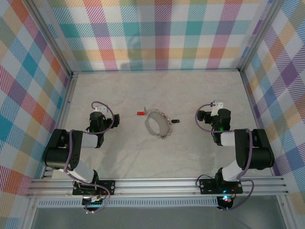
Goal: Put the keys on the keyring
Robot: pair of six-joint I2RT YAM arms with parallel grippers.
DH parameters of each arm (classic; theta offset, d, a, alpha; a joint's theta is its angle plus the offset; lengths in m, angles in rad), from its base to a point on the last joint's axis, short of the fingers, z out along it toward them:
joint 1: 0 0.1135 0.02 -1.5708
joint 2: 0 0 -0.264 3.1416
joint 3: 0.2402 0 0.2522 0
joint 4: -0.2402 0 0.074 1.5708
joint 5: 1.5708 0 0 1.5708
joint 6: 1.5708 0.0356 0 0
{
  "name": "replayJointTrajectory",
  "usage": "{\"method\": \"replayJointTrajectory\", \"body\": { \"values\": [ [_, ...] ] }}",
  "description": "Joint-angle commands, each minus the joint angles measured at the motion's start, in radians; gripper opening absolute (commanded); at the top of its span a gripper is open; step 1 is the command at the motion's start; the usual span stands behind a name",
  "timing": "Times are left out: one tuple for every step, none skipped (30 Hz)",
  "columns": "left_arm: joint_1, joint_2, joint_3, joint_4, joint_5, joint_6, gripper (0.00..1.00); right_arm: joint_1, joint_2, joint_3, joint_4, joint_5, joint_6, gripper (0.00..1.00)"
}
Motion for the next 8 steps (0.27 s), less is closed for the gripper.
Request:
{"method": "replayJointTrajectory", "body": {
  "values": [
    [0.007,-0.002,0.019,0.033,-0.005,-0.017,1.0,-0.002,-0.006,0.015,-0.003,-0.019,0.019,1.0],
    [0.007,-0.002,0.019,0.034,-0.005,-0.017,1.0,-0.002,-0.006,0.015,-0.003,-0.02,0.018,1.0],
    [0.007,-0.002,0.019,0.033,-0.004,-0.017,1.0,-0.003,-0.006,0.014,-0.003,-0.02,0.018,1.0],
    [0.006,-0.002,0.019,0.034,-0.004,-0.016,1.0,-0.003,-0.006,0.015,-0.003,-0.019,0.018,1.0],
    [0.007,-0.002,0.019,0.034,-0.005,-0.017,1.0,-0.003,-0.006,0.013,-0.004,-0.02,0.018,1.0],
    [0.007,-0.002,0.019,0.034,-0.005,-0.017,1.0,-0.002,-0.006,0.013,-0.001,-0.02,0.018,1.0],
    [0.007,-0.001,0.019,0.034,-0.004,-0.016,1.0,-0.003,-0.008,0.012,0.001,-0.02,0.018,1.0],
    [0.007,-0.002,0.019,0.033,-0.004,-0.017,1.0,-0.003,-0.008,0.009,0.004,-0.02,0.019,1.0]
  ]
}}
